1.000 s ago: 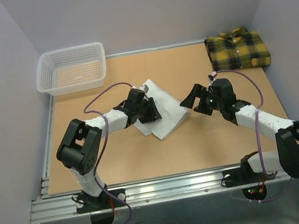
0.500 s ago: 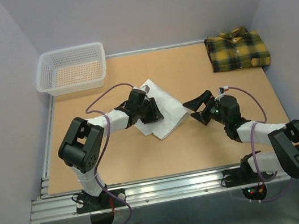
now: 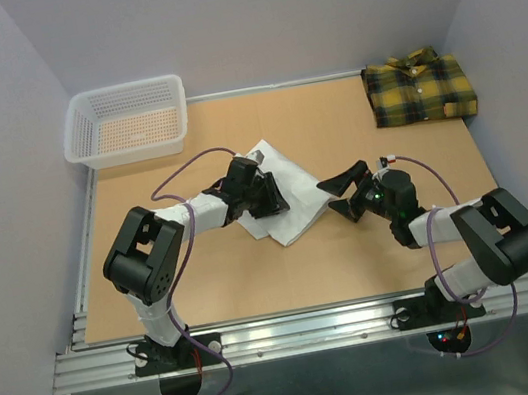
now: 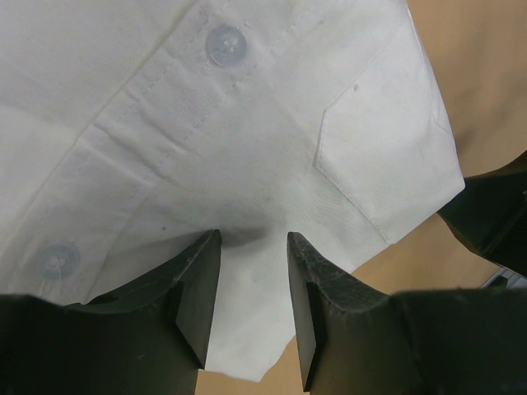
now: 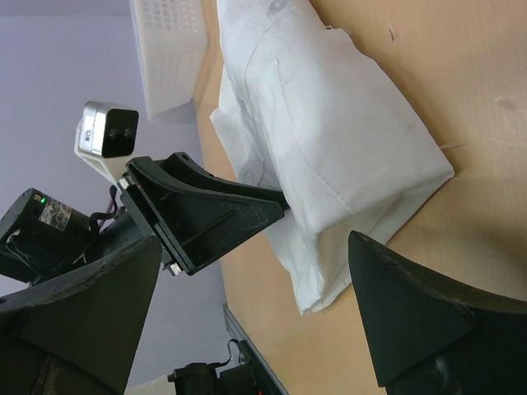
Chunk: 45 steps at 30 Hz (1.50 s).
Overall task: Fold and stack the long sleeve shirts
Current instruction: Fold the shirt
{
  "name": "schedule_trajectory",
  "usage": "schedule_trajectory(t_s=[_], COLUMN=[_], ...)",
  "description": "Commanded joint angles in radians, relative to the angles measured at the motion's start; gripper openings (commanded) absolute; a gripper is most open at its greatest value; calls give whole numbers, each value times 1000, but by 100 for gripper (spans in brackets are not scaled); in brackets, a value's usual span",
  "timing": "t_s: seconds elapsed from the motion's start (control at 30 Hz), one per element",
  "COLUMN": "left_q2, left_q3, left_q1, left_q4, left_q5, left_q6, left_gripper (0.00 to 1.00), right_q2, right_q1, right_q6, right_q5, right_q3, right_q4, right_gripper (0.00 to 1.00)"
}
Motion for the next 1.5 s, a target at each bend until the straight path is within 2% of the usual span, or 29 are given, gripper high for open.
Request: schedule_trajectory(t_s=[0.0,0.4,0.73,1.03,1.23,1.47], left_q2=[6,4,1,16,21,36], left_q3=[-6,-9,-17,-55,-54,-54], left_q1=[-6,-8,-8,-8,-5,1], left_q4=[14,16,16,2,-16,-26], left_q5=[5,2,2,-9,-21,-24], left_q6=[-6,-18,-23,-64,-63,-58], left_gripper=[49,49,48,47,47,47], right_q2=[47,143,242,242,193,108], right_q1=[12,26,38,33,13,-26], right_q6=[26,66,114,121,98,2], right_q5=[-20,-22,-20,118,279,319], right_q3=[4,60,83,39,-45,-113], right_q4=[127,217,355,403,405,380], right_gripper=[99,99,97,96,95,90])
